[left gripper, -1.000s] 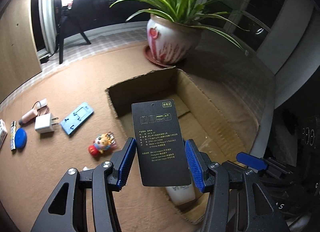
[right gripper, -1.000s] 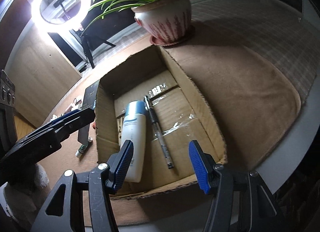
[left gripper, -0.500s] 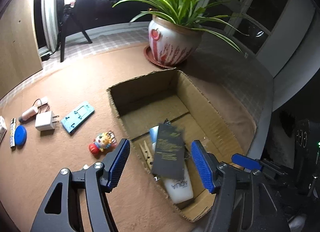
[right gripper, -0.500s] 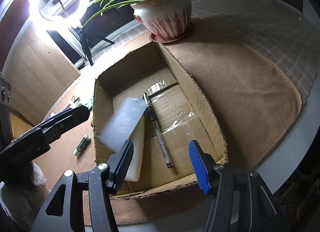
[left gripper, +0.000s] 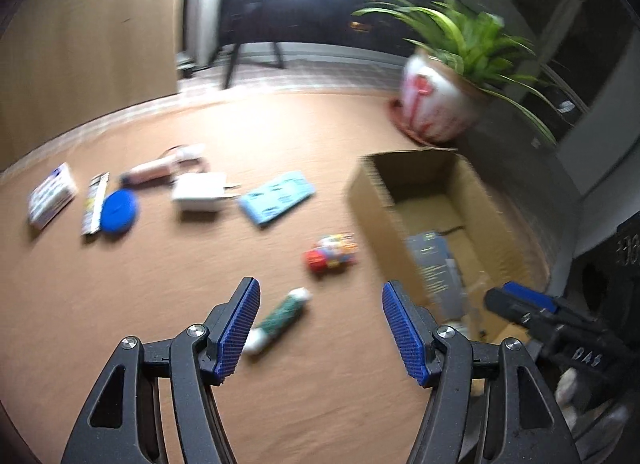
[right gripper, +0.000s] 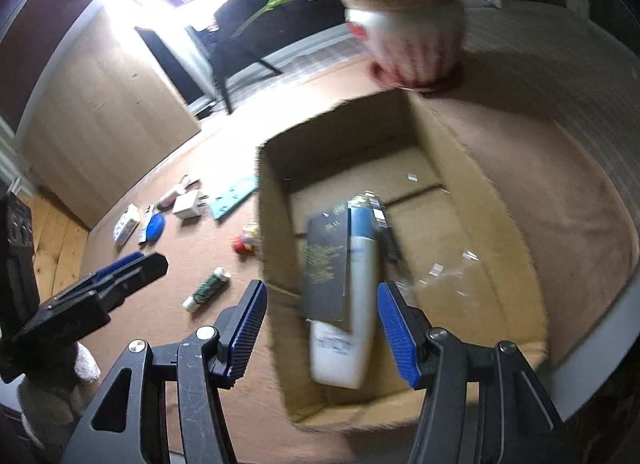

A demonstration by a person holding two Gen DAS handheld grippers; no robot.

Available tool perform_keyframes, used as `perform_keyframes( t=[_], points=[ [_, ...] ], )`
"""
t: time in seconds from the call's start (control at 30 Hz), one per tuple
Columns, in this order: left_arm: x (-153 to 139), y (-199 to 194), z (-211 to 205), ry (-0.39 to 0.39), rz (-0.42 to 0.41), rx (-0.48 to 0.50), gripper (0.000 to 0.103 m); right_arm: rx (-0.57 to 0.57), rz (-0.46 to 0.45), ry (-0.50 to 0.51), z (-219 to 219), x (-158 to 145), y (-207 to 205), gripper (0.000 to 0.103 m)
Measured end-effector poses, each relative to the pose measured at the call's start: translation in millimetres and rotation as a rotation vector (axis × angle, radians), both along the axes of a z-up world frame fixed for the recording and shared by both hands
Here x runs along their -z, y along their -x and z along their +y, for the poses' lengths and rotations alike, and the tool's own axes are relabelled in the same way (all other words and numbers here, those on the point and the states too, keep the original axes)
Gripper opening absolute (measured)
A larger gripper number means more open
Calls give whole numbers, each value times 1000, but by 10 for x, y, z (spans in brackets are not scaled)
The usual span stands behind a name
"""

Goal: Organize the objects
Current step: 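Lower the black card into the box and open the left tool, then move the right tool to the white charger plug and grasp it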

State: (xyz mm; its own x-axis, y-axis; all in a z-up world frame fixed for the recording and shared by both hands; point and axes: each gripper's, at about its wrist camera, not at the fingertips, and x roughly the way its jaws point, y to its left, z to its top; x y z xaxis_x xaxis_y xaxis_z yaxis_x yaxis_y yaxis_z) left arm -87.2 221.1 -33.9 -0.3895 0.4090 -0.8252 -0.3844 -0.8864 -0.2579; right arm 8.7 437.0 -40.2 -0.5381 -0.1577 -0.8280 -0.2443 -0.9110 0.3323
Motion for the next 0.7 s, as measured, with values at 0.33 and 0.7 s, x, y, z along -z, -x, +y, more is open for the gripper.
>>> perform_keyframes(
  t=[0.33,0.7],
  points=[
    [259,262,-1071,31,-27,-201,67,-172,29,11,-580,-118,761,54],
    [488,683,-1556,16,-77,-288,66,-288,-47,94,-1123,127,1935,54]
  ],
)
